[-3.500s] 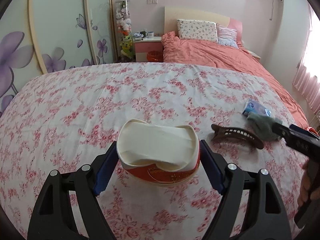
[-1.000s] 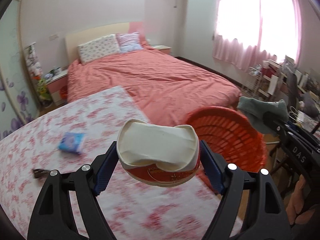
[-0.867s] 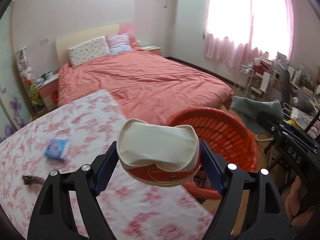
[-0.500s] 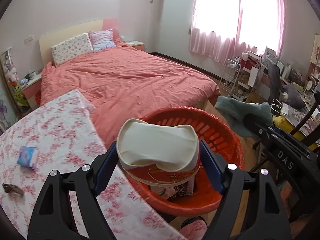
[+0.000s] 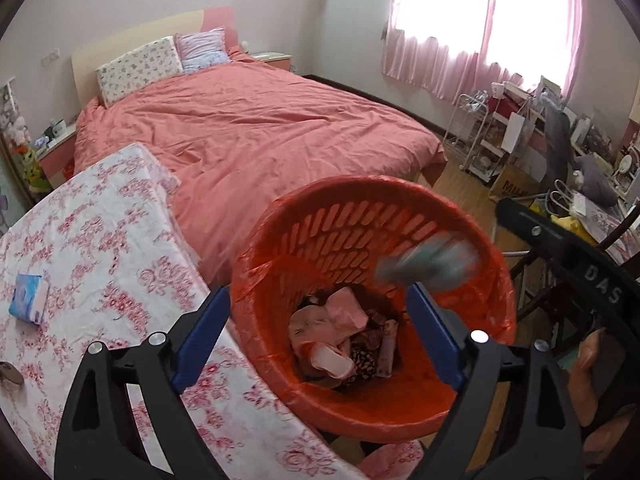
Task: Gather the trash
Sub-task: 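Carry the cup and grey sock over the orange basket and open both tools, then return to the bed and grasp the brown hair clip with the left tool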
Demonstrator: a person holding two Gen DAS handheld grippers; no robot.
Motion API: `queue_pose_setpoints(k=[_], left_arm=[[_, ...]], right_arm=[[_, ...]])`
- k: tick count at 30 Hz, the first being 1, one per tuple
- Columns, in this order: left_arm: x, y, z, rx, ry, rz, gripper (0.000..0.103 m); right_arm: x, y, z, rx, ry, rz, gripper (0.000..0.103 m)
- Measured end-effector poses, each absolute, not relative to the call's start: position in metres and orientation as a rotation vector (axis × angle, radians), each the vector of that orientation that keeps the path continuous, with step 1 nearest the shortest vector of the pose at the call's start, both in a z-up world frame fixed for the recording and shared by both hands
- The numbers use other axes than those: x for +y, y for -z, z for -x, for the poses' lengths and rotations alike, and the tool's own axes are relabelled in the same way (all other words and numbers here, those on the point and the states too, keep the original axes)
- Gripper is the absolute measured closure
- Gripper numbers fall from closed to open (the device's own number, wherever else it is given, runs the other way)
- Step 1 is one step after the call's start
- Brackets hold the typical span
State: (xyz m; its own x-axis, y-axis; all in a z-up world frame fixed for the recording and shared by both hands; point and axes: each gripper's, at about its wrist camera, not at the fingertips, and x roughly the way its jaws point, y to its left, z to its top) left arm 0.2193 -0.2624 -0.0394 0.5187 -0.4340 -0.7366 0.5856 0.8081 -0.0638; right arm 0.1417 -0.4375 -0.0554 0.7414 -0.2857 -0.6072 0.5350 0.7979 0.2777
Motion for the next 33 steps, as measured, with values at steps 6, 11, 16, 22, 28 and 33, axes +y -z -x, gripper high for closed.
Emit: queue_pose_setpoints(k=[6, 11, 16, 22, 28, 33], left_arm=[[-0.239, 0.038, -0.217, 0.795, 0.524, -0.242, 0.014], [-0.193, 0.042, -0.219, 0.789, 0.408, -0.261, 0.014], [-0.128, 0.044, -0.228, 0.785, 0.248, -0.229, 0.014], [-0.048, 0.047, -0.24, 0.774, -0.008, -0.191, 0.01], [-0.011, 0.06, -0.264, 0.841, -0.108, -0.084, 0.01], [-0.002, 0.07, -0.276, 0.862, -0.14, -0.082, 0.01]], right_arm=[[-0.417, 0.049, -0.14, 0.563, 0.489, -0.35, 0.021], [-0.388, 0.05, -0.144, 0.579, 0.463, -0.261, 0.008], [-0.349, 0.057, -0.154, 0.623, 0.392, -0.223, 0.006], [-0.298, 0.063, -0.171, 0.665, 0.3, -0.198, 0.005], [-0.244, 0.072, -0.187, 0.717, 0.208, -0.165, 0.004], [-0.216, 0.078, -0.197, 0.754, 0.166, -0.148, 0.004]])
